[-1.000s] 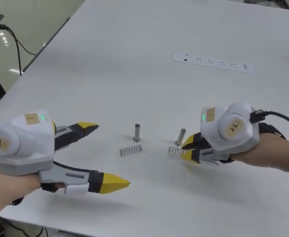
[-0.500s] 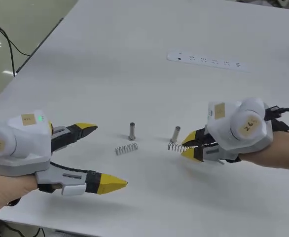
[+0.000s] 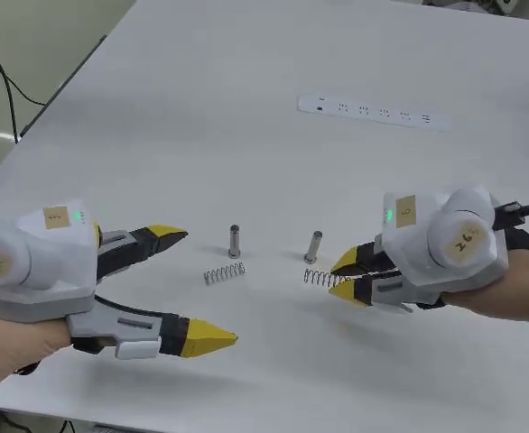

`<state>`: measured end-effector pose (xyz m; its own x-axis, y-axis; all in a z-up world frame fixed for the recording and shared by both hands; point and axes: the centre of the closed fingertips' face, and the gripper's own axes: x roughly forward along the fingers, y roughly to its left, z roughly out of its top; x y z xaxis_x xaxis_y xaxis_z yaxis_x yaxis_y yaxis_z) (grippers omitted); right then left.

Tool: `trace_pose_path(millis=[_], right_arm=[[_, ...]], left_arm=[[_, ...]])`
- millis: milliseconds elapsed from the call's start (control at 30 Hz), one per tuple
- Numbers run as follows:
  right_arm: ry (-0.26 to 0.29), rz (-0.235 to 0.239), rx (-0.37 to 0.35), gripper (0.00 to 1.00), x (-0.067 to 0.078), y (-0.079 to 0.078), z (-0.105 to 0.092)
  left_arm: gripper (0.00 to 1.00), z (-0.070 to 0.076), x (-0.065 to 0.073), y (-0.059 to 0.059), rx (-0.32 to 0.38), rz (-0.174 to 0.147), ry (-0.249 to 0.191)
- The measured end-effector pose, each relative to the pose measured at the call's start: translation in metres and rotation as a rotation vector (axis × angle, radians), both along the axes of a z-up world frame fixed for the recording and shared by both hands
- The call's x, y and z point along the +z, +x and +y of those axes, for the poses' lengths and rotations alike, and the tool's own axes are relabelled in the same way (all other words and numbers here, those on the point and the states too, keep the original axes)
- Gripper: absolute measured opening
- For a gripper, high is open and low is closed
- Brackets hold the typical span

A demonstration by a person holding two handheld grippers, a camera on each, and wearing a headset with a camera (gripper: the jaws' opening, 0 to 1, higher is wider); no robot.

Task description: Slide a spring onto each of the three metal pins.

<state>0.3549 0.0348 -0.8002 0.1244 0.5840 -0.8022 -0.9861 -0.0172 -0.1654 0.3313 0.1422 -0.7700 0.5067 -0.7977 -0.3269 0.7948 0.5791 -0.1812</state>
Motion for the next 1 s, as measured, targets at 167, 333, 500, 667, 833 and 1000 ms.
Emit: trace_pose_path(millis=[167,333,500,667,833,1000], right_arm=[[-0.004,-0.004,0.005,0.08,0.001,-0.004,0.000],[0.000,-0.005,0.012,0.08,0.003,-0.008,0.003],[0.003,-0.008,0.015,0.08,0.004,-0.010,0.006],[0.001,-0.009,0.024,0.08,0.003,-0.016,0.008],[0.005,-0.006,0.023,0.08,0.004,-0.019,0.008],[0.005,0.004,0.022,0.08,0.004,-0.024,0.008]], left_arm=[[0.84,-0.008,-0.001,0.000,-0.041,-0.005,0.009],[0.77,-0.017,0.001,0.001,-0.077,-0.007,0.005],[0.69,-0.027,-0.002,0.005,-0.116,-0.018,0.016],[0.61,-0.040,-0.003,0.005,-0.157,-0.022,0.015],[0.54,-0.053,-0.006,0.001,-0.201,-0.016,0.016],[0.48,-0.065,-0.007,-0.002,-0.240,-0.017,0.015]])
